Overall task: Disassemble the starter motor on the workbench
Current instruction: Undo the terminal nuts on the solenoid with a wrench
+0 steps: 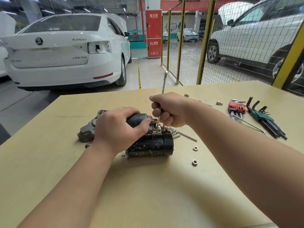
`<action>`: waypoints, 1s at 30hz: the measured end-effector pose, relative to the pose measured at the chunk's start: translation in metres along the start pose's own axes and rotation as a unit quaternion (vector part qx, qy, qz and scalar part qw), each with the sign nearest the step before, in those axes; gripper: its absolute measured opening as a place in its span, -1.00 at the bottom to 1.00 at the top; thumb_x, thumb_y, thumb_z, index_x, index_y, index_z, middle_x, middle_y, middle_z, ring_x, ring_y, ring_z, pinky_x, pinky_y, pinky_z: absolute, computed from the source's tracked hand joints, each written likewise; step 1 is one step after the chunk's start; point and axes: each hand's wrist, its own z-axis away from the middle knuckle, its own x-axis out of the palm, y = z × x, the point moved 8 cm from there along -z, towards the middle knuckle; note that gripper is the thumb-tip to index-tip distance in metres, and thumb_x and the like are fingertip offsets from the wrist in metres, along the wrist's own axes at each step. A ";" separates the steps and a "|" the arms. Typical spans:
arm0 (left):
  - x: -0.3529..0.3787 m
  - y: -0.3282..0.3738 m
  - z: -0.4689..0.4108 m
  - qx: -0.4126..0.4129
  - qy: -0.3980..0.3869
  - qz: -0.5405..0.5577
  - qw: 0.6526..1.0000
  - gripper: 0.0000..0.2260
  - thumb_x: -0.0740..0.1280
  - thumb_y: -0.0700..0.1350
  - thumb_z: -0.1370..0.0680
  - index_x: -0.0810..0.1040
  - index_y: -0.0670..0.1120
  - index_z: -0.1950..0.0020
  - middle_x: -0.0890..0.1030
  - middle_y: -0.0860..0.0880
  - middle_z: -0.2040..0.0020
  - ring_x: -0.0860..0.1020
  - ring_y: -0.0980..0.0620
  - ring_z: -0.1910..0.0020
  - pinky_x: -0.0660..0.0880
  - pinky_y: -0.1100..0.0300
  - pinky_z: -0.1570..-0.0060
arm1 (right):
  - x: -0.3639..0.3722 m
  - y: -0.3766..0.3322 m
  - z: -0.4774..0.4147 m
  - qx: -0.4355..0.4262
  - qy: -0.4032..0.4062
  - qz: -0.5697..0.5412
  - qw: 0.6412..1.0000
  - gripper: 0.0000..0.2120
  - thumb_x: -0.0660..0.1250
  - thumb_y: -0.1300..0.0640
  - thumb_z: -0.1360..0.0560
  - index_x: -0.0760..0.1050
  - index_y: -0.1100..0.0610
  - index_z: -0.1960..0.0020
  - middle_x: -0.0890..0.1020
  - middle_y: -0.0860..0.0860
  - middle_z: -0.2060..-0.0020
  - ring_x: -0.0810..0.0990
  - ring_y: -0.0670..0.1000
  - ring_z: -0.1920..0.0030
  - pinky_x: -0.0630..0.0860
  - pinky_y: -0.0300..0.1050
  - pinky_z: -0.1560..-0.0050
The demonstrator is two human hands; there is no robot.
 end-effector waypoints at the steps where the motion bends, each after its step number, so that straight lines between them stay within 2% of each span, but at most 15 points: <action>1: 0.000 0.000 0.000 0.014 0.017 -0.009 1.000 -0.66 0.30 0.15 -0.41 0.68 -0.10 0.18 0.67 0.02 0.28 0.59 0.02 0.32 0.53 0.20 0.30 | 0.001 -0.002 -0.003 -0.003 0.005 0.006 1.000 -0.63 0.04 -0.04 -0.63 0.25 0.06 0.32 0.37 -0.04 0.57 0.19 -0.10 0.64 0.08 -0.33 0.62; 3: 0.003 -0.004 0.000 0.036 0.036 -0.027 0.998 -0.67 0.32 0.12 -0.42 0.68 -0.13 0.16 0.67 -0.02 0.26 0.60 0.00 0.31 0.52 0.23 0.28 | 0.000 -0.010 -0.006 -0.039 0.035 0.014 0.999 -0.63 0.05 -0.05 -0.63 0.27 0.07 0.31 0.39 -0.03 0.57 0.23 -0.08 0.63 0.13 -0.32 0.62; 6: 0.011 -0.018 -0.005 0.025 0.030 -0.028 0.999 -0.68 0.33 0.12 -0.41 0.68 -0.12 0.14 0.66 -0.03 0.24 0.60 -0.02 0.28 0.55 0.14 0.28 | -0.005 -0.033 -0.003 -0.213 0.103 0.108 0.966 -0.62 0.06 -0.07 -0.61 0.32 0.10 0.31 0.46 0.00 0.56 0.34 -0.01 0.61 0.26 -0.24 0.55; 8: 0.018 -0.031 -0.012 -0.010 0.012 -0.024 1.000 -0.67 0.30 0.17 -0.39 0.68 -0.05 0.14 0.65 0.01 0.22 0.58 0.00 0.25 0.53 0.12 0.26 | 0.001 -0.037 0.014 -0.353 0.121 0.212 0.903 -0.63 0.06 -0.03 -0.59 0.33 0.10 0.33 0.47 -0.05 0.57 0.41 -0.03 0.56 0.33 -0.23 0.50; 10: 0.027 -0.044 -0.022 -0.058 -0.013 -0.029 0.998 -0.63 0.23 0.25 -0.37 0.67 0.03 0.14 0.64 0.06 0.20 0.55 0.02 0.21 0.47 0.16 0.21 | 0.017 -0.022 0.033 -0.479 0.080 0.306 0.819 -0.73 0.14 0.11 -0.56 0.37 0.12 0.30 0.44 -0.15 0.45 0.41 -0.05 0.40 0.35 -0.23 0.36; 12: 0.036 -0.057 -0.034 -0.091 -0.038 -0.035 0.995 -0.59 0.18 0.31 -0.35 0.66 0.08 0.13 0.64 0.11 0.19 0.53 0.06 0.20 0.41 0.21 0.21 | 0.027 0.003 0.038 -0.528 0.037 0.403 0.747 -0.79 0.21 0.23 -0.55 0.42 0.21 0.26 0.46 -0.03 0.28 0.38 -0.01 0.27 0.32 -0.24 0.23; 13: 0.040 -0.063 -0.038 -0.106 -0.048 -0.032 0.993 -0.60 0.18 0.33 -0.34 0.65 0.11 0.14 0.64 0.14 0.21 0.53 0.08 0.20 0.39 0.22 0.23 | 0.022 0.008 0.034 -0.524 0.047 0.405 0.748 -0.79 0.21 0.24 -0.55 0.43 0.27 0.24 0.47 0.06 0.25 0.40 0.03 0.25 0.34 -0.19 0.21; 14: 0.043 -0.069 -0.042 -0.121 -0.060 -0.026 0.991 -0.61 0.18 0.34 -0.34 0.64 0.13 0.16 0.63 0.17 0.23 0.52 0.11 0.21 0.39 0.24 0.26 | 0.010 0.005 0.032 -0.515 0.080 0.368 0.770 -0.77 0.18 0.21 -0.56 0.45 0.30 0.23 0.49 0.12 0.26 0.44 0.06 0.26 0.38 -0.13 0.22; 16: 0.050 -0.080 -0.045 -0.142 -0.078 -0.018 0.987 -0.64 0.20 0.35 -0.34 0.62 0.16 0.19 0.61 0.20 0.27 0.52 0.15 0.23 0.42 0.26 0.27 | -0.021 -0.005 0.026 -0.473 0.154 0.240 0.834 -0.70 0.11 0.14 -0.56 0.45 0.25 0.27 0.52 0.09 0.37 0.49 0.05 0.34 0.44 0.00 0.28; 18: 0.053 -0.084 -0.046 -0.148 -0.079 -0.013 0.986 -0.64 0.20 0.36 -0.34 0.63 0.15 0.19 0.61 0.21 0.28 0.52 0.19 0.23 0.44 0.27 0.26 | -0.042 -0.016 0.007 -0.378 0.177 0.122 0.901 -0.62 0.06 0.06 -0.58 0.38 0.19 0.35 0.45 0.00 0.56 0.39 0.02 0.51 0.38 0.02 0.40; 20: 0.053 -0.084 -0.047 -0.145 -0.077 -0.004 0.986 -0.65 0.21 0.36 -0.34 0.62 0.15 0.20 0.61 0.21 0.28 0.53 0.20 0.23 0.45 0.28 0.27 | -0.046 -0.017 -0.025 -0.227 0.136 -0.016 0.964 -0.59 0.04 -0.03 -0.62 0.33 0.12 0.34 0.38 -0.02 0.60 0.26 0.01 0.60 0.26 -0.10 0.50; 21: 0.053 -0.084 -0.047 -0.142 -0.077 0.001 0.987 -0.66 0.21 0.36 -0.35 0.62 0.16 0.19 0.62 0.20 0.27 0.53 0.20 0.23 0.45 0.28 0.27 | -0.044 -0.018 -0.038 -0.170 0.120 -0.057 0.976 -0.60 0.04 -0.07 -0.62 0.30 0.09 0.33 0.37 -0.01 0.59 0.22 -0.01 0.61 0.19 -0.18 0.52; 23: 0.052 -0.084 -0.047 -0.135 -0.075 0.005 0.988 -0.65 0.21 0.36 -0.36 0.63 0.16 0.17 0.63 0.19 0.26 0.53 0.20 0.23 0.47 0.24 0.26 | -0.038 -0.021 -0.056 -0.115 0.099 -0.047 0.987 -0.62 0.04 -0.10 -0.61 0.27 0.06 0.32 0.34 -0.02 0.58 0.18 -0.03 0.61 0.11 -0.24 0.54; 27: 0.052 -0.083 -0.047 -0.131 -0.077 0.007 0.988 -0.64 0.20 0.35 -0.36 0.63 0.15 0.15 0.63 0.17 0.24 0.53 0.19 0.22 0.51 0.19 0.25 | -0.031 -0.025 -0.070 -0.058 0.038 -0.063 0.996 -0.62 0.02 -0.09 -0.62 0.23 0.04 0.32 0.31 -0.05 0.59 0.13 -0.07 0.61 0.06 -0.31 0.60; 30: 0.052 -0.081 -0.046 -0.125 -0.080 0.006 0.989 -0.64 0.20 0.34 -0.37 0.63 0.15 0.14 0.63 0.17 0.23 0.53 0.18 0.21 0.52 0.17 0.24 | -0.028 -0.031 -0.070 -0.042 0.036 -0.067 0.996 -0.62 0.02 -0.07 -0.62 0.23 0.04 0.33 0.33 -0.05 0.58 0.16 -0.08 0.62 0.10 -0.33 0.62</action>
